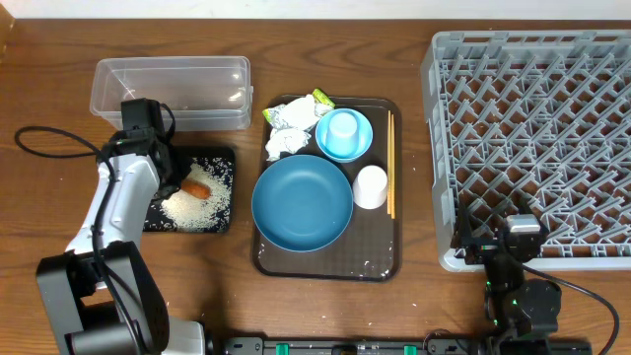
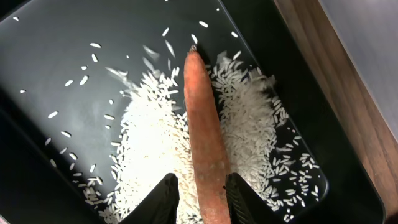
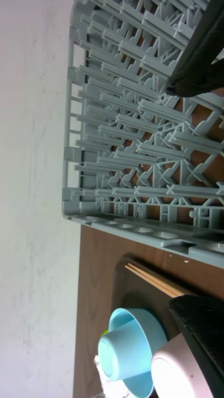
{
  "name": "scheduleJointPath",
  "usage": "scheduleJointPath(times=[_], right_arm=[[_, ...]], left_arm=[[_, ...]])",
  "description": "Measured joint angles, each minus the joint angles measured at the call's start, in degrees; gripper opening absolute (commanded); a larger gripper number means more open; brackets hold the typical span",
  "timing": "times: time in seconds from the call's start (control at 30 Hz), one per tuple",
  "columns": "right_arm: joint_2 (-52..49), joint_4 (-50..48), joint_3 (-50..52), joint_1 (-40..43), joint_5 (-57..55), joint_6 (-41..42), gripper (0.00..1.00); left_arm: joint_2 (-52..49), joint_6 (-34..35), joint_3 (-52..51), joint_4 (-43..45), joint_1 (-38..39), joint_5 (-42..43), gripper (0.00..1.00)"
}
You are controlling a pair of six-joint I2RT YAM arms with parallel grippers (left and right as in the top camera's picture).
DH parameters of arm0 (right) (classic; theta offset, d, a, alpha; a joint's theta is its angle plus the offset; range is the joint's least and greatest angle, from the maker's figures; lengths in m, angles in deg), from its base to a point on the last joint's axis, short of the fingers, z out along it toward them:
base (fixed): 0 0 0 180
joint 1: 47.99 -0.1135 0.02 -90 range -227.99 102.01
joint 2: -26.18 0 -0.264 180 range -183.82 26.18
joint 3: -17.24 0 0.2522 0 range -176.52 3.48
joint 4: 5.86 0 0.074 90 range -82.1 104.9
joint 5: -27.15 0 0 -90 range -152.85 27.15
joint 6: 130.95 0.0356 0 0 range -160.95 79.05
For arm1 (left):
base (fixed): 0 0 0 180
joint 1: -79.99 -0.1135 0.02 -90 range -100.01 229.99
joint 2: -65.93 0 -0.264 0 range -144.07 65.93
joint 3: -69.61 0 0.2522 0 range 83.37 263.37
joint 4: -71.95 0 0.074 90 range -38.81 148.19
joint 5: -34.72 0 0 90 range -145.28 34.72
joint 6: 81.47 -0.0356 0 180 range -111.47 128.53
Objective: Sort waste into correct bins and load items into the dishwasher rack
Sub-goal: 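Carry the carrot left and drop it onto the black tray, then move the left gripper back over the crumpled paper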
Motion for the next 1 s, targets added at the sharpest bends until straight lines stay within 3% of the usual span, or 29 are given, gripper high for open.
scheduleJointPath(times=[0.27, 0.43, 0.6, 0.83, 1.0], right_arm=[[0.0, 0.0, 0.0, 0.0, 0.0, 0.0, 0.99], [0.0, 0.0, 0.0, 0.0, 0.0, 0.0, 0.99], [0.0, 0.0, 0.0, 0.0, 0.0, 0.0, 0.99], [0.0, 0.0, 0.0, 0.0, 0.0, 0.0, 0.99], [0.0, 0.0, 0.0, 0.0, 0.0, 0.0, 0.99]], left_arm=[[0.2, -0.2, 0.0, -2.1, 0.0, 0.4, 0.33], [4.2, -3.4, 0.0, -3.4, 0.0, 7.4, 0.38], [14.0, -7.9, 0.2, -1.4, 0.0, 19.0, 0.86], [23.5, -14.8, 1.1, 3.4, 2.6, 36.4, 0.91], [24.2, -21.5, 1.2, 3.4, 12.7, 40.7, 0.93]])
